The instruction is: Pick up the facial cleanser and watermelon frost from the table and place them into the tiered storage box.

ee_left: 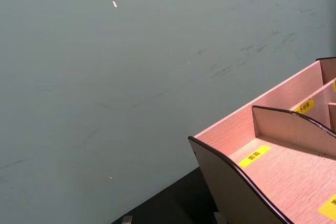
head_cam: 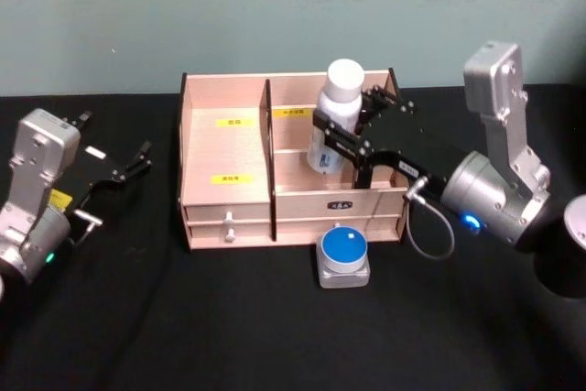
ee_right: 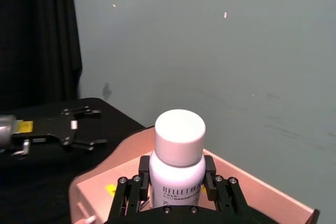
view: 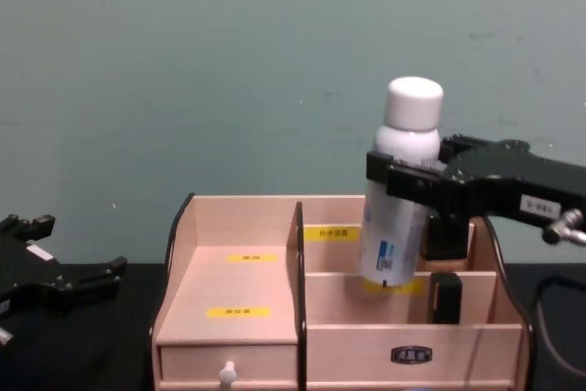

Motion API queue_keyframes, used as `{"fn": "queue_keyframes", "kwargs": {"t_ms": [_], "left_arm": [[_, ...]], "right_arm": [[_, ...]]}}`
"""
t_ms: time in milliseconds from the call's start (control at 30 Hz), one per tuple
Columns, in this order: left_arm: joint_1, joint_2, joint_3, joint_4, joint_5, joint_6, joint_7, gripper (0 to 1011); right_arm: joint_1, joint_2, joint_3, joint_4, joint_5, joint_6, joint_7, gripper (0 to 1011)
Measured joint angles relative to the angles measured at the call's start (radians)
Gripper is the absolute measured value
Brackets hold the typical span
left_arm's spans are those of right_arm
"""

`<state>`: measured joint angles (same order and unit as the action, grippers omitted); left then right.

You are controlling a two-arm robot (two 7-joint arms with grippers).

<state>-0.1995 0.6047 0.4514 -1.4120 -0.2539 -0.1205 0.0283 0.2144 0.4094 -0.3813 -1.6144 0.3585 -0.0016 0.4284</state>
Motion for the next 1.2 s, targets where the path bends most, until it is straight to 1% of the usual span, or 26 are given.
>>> {"fn": "queue_keyframes", "kwargs": {"t_ms": [233,633,933,1200], "left_arm": [[0.000,0.000,0.000,0.000,0.000,0.000,0.000,1001],[0.000,0.000,0.000,0.000,0.000,0.000,0.000,1001],[0.000,0.000,0.000,0.000,0.000,0.000,0.000,1001],[0.000,0.000,0.000,0.000,0.000,0.000,0.000,1001]], "right_arm": [[0.066,-0.029,-0.010,0.064,-0.025,0.011,-0.013,601],[0.147,-0.074,-0.036,0.154,-0.062,0.042,-0.022,601],[0.181,-0.098,-0.048,0.200,-0.082,0.045,-0.022,601],[0.195,-0.114,-0.051,0.229,-0.096,0.040,-0.024,601]]}}
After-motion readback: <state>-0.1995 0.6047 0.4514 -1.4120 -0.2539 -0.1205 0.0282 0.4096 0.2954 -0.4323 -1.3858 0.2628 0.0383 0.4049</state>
